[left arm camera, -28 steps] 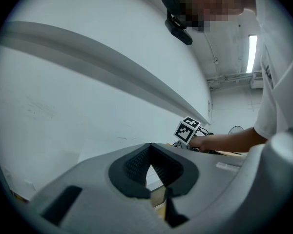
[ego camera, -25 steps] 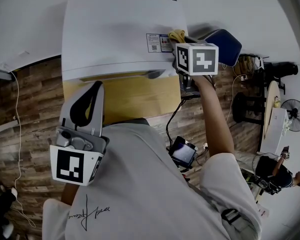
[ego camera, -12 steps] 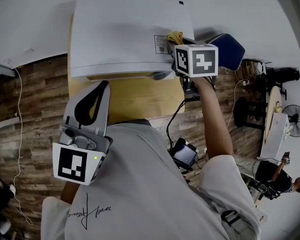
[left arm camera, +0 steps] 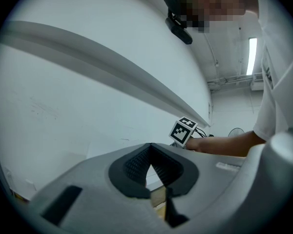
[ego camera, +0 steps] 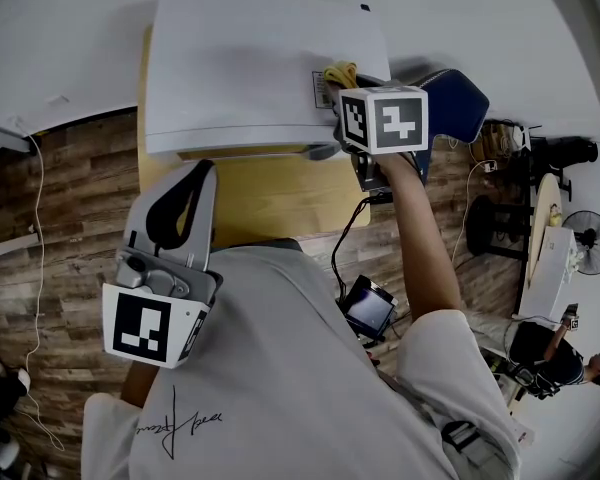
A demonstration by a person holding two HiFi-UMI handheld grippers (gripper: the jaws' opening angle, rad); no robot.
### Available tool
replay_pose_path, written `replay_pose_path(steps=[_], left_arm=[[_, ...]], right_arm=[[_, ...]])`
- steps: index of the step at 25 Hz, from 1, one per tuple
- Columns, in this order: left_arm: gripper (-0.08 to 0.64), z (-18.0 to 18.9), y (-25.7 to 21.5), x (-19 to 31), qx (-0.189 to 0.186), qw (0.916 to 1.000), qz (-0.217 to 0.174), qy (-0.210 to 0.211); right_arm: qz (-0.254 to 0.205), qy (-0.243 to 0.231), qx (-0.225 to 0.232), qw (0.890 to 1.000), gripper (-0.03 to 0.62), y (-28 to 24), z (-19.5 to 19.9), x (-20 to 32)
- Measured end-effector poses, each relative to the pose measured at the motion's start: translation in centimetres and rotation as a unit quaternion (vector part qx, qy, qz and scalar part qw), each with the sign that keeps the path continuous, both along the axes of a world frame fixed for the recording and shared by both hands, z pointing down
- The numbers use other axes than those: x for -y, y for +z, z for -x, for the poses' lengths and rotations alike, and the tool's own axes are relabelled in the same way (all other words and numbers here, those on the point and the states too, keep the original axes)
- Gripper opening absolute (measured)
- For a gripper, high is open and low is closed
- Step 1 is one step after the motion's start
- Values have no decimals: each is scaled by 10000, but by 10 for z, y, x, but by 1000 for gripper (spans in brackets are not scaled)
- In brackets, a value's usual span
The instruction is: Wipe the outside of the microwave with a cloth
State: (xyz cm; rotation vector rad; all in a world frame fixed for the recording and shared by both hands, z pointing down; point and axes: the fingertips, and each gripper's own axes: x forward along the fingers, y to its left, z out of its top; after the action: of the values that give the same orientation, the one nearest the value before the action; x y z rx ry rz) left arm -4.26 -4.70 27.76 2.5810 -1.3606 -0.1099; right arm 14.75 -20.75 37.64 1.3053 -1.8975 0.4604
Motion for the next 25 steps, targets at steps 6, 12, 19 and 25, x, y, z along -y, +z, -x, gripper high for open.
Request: replay_pose_path(steps=[6, 12, 19, 25], left_arm=[[-3, 4, -1, -2, 6, 10000, -15, 9], [-3, 9, -1, -3, -8, 10000, -25, -41], [-3, 10, 1, -3, -20, 10000, -6, -92], [-3, 16, 0, -3, -38, 9998, -2, -214]], right_arm=[[-12, -84, 0, 10000, 129, -1, 14, -1], [-2, -242, 48, 9997, 129, -1, 32, -3], [34, -605, 178, 9980, 129, 0, 67, -4], [48, -858, 332, 9957, 129, 0, 98, -7]])
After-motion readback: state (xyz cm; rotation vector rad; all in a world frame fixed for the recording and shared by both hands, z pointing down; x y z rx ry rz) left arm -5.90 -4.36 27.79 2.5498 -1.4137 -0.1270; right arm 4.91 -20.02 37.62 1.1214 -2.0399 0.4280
